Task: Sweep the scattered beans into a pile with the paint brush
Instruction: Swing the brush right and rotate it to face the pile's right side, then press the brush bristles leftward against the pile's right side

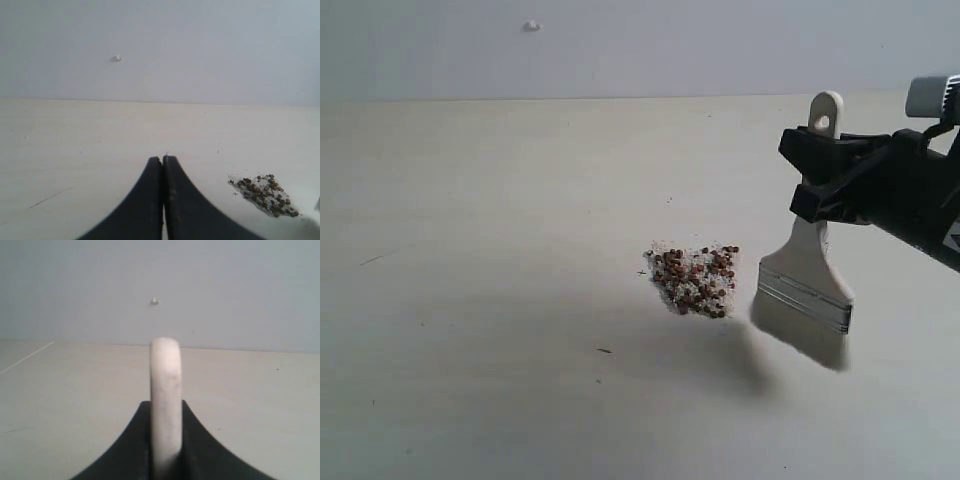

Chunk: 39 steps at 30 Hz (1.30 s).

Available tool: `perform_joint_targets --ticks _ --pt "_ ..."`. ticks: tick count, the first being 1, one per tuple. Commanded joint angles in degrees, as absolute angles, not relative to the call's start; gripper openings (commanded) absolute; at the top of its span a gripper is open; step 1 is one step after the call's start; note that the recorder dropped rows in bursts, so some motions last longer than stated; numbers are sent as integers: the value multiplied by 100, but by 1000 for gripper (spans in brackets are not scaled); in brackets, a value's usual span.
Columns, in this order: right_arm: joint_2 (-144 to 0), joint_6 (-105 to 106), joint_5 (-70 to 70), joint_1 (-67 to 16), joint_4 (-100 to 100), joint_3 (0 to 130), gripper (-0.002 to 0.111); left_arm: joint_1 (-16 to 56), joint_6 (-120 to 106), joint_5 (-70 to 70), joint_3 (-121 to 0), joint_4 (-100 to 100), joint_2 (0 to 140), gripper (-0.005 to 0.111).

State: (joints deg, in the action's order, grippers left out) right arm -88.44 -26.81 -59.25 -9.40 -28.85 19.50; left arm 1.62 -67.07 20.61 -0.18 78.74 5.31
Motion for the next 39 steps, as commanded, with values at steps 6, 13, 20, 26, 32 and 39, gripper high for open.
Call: perform_joint_targets --ticks 6,13,20,26,32,39 --pt "-8799 -2455 -6030 -933 -1217 1888 0 196 -6733 2079 0 7873 537 0" --pt "-8976 -2185 -6705 -933 -675 1927 0 196 -6733 2079 0 7873 537 0" --pt "-9598 -1385 -6996 -933 -801 2337 0 196 -6733 2079 0 7873 537 0" --pt "-10515 -1210 -6996 -933 -994 3082 0 196 -6733 2079 0 7873 537 0" --pt "-11170 -1227 -6996 -933 -1221 3516 0 196 -6733 2079 0 7873 537 0" --pt "-11346 -1665 -6996 -933 -2239 3711 0 196 -6733 2079 0 7873 537 0"
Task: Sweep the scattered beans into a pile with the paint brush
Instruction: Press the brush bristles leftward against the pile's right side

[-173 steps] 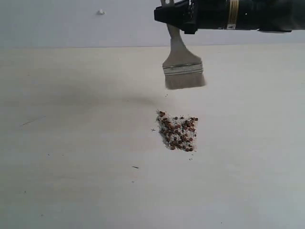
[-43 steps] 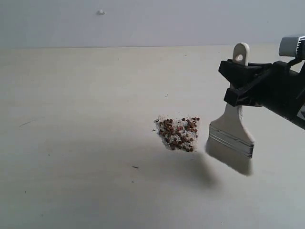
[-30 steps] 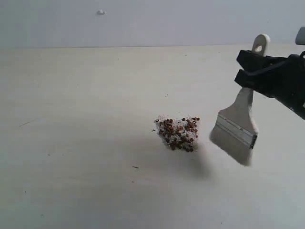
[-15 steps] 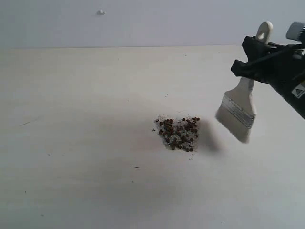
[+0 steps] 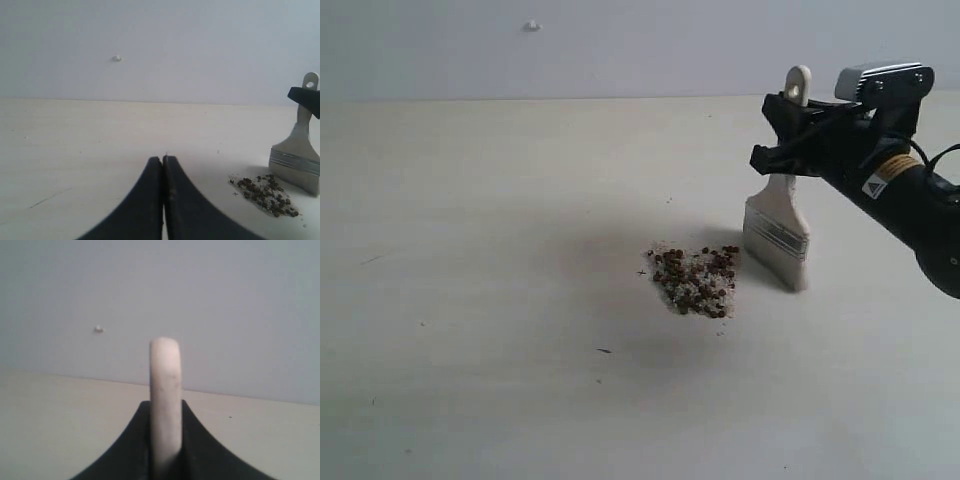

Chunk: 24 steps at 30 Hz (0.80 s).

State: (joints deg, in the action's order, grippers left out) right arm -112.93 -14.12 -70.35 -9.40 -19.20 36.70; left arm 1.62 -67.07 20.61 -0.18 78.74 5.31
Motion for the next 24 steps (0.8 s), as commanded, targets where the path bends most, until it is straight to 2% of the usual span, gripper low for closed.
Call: perform_joint_targets --ticks 1,15,24 --pt "-11346 -1689 -6996 -933 -2261 3711 0 196 -6733 2079 0 7873 537 0" --pt "-11346 -1842 -6996 -933 -3018 3711 0 196 -6733 2059 0 7873 537 0" --pt "-11209 -1821 -6996 -933 -2691 3711 0 196 -6733 2059 0 7873 537 0"
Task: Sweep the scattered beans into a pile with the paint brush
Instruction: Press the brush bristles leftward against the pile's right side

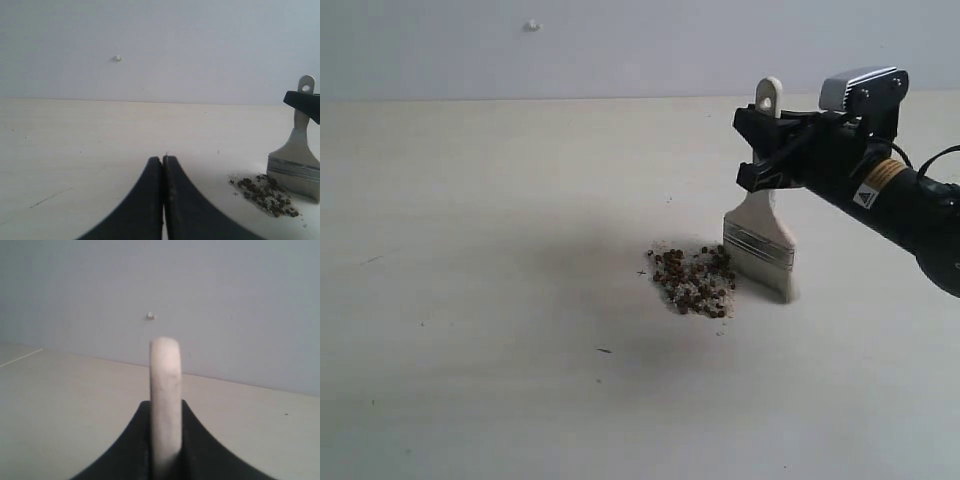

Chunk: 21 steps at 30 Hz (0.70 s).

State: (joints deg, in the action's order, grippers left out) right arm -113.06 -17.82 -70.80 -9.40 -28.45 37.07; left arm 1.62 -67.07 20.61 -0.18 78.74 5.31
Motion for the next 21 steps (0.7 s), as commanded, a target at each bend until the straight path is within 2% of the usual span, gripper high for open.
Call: perform_joint_targets --ticks 1,21 --pt "-11189 -1821 -6996 -933 -2676 3711 0 196 -6733 2059 0 7873 537 0" --pt "-10761 -1811 -6996 -933 -2599 3698 0 196 -6733 2059 0 7873 537 0"
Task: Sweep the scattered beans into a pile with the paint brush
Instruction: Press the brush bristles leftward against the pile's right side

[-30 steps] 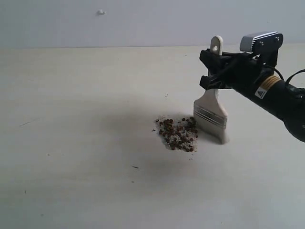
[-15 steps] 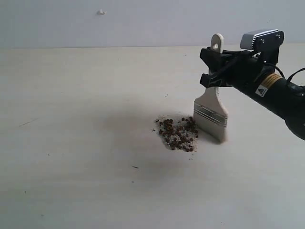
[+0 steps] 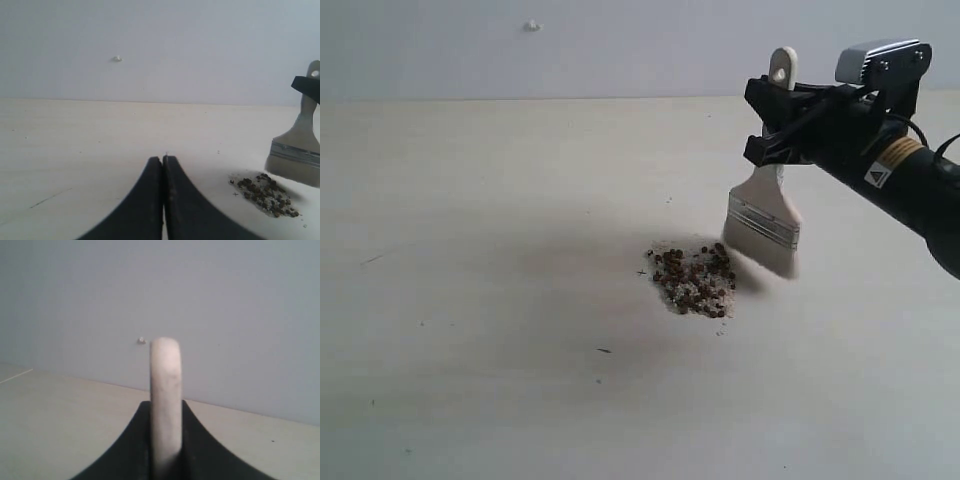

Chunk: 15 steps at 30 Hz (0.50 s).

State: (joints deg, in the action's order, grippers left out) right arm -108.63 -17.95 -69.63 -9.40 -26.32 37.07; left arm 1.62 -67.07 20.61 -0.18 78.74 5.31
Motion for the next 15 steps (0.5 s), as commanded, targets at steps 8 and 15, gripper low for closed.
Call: perform_joint_targets --ticks 8,15 --pt "-10661 -1880 -6996 -933 -2750 3698 0 196 -6733 2059 0 7873 537 0" --pt "-10661 -1880 -6996 -933 -2714 3698 0 196 -6733 2059 0 7873 537 0"
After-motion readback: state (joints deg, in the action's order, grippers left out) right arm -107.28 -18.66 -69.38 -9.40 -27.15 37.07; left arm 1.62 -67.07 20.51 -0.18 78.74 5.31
